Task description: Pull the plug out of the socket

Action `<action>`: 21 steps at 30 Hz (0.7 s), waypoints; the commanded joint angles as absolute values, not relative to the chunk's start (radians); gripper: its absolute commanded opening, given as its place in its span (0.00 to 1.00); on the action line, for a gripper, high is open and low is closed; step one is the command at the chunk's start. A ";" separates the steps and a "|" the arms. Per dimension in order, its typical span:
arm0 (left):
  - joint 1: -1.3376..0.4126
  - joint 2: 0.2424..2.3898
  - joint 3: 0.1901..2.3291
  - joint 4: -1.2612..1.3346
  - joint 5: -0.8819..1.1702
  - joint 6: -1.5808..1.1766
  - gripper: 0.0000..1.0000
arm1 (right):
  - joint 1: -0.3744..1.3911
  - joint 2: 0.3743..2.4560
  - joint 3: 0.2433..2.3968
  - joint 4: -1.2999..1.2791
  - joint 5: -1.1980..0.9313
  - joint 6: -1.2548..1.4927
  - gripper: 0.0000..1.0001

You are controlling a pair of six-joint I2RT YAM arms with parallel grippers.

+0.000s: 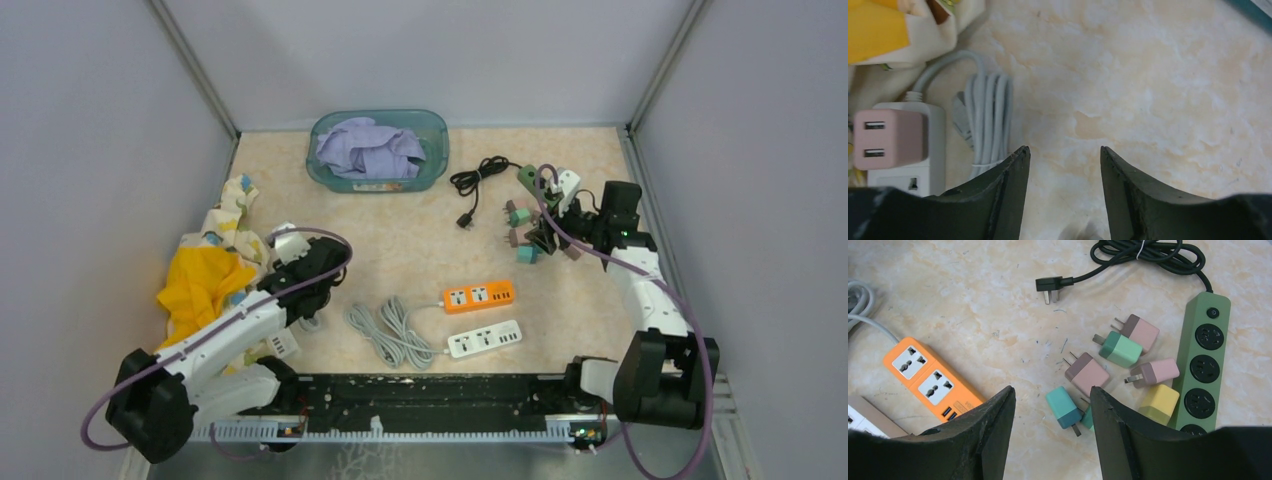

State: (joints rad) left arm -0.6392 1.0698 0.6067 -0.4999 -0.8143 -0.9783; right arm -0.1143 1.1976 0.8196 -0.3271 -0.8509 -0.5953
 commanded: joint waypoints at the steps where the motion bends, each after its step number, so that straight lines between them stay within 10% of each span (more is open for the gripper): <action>1: -0.530 0.996 0.564 -0.580 -0.844 -1.040 0.61 | -0.104 1.167 0.853 -0.311 -0.885 -0.612 0.57; 21: -0.384 1.093 0.486 -0.629 -0.754 -1.256 0.69 | -0.095 1.169 0.853 -0.316 -0.879 -0.620 0.57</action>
State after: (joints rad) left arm -0.3973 1.0924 0.5106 -0.5632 -0.7464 -1.0840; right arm -0.1047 1.1976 0.8196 -0.3305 -0.8543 -0.6025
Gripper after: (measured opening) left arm 0.692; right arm 0.567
